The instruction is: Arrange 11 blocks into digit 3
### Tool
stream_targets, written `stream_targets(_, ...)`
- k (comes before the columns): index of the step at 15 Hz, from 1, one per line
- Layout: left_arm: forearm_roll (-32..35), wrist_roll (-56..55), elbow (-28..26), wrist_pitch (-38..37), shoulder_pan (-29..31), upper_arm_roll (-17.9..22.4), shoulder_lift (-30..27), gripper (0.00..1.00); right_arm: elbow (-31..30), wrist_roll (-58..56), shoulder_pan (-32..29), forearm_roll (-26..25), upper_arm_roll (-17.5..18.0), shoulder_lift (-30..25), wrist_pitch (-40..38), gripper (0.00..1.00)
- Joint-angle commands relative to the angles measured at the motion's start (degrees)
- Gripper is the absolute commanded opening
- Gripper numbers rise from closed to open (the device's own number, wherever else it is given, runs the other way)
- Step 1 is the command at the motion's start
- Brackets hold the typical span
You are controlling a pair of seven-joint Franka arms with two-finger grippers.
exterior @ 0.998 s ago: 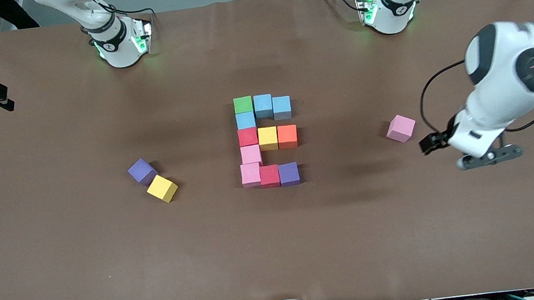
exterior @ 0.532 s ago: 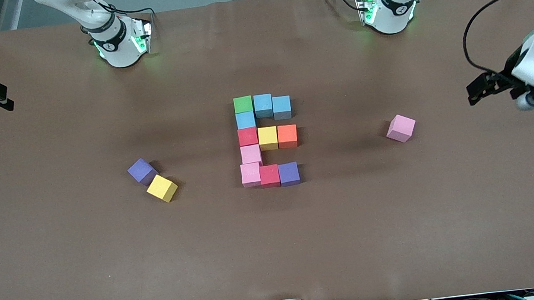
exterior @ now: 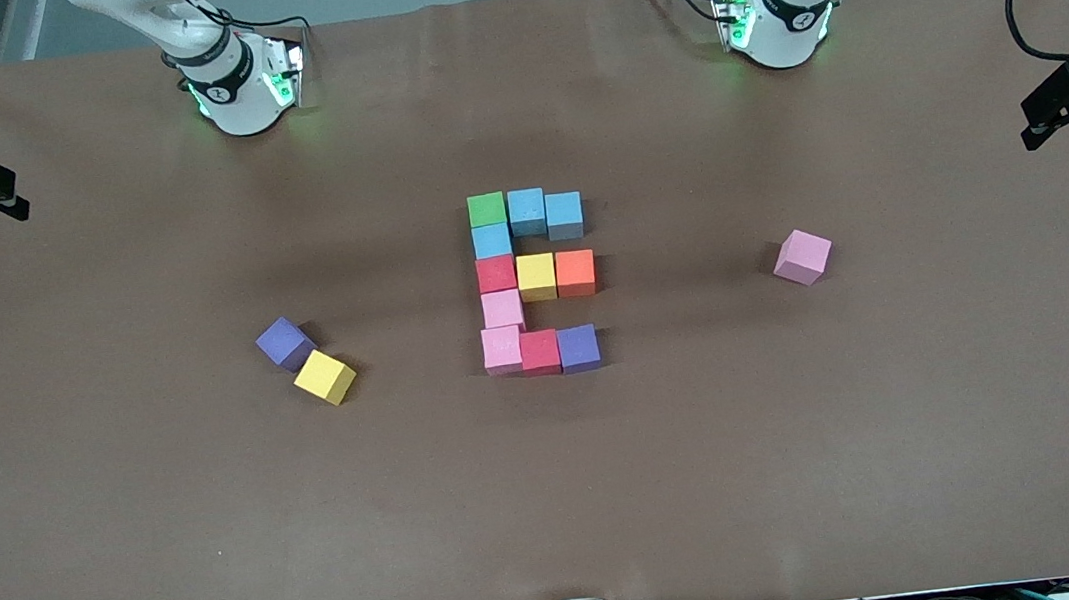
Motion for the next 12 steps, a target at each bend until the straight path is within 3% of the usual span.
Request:
stream_targets(1, -1.4, 0.7, 3.0, -1.3, -0.1, -0.3, 1.3, 1.00, -1.3, 0.3, -0.4, 0.7, 0.2, -1.6, -0.4, 1.00)
stream_targets(12, -1.4, 0.6, 3.8, -1.3, -0.3, -0.3, 2.2, 1.00, -1.2, 1.2, -0.3, 0.9, 0.3, -1.6, -0.2, 1.00)
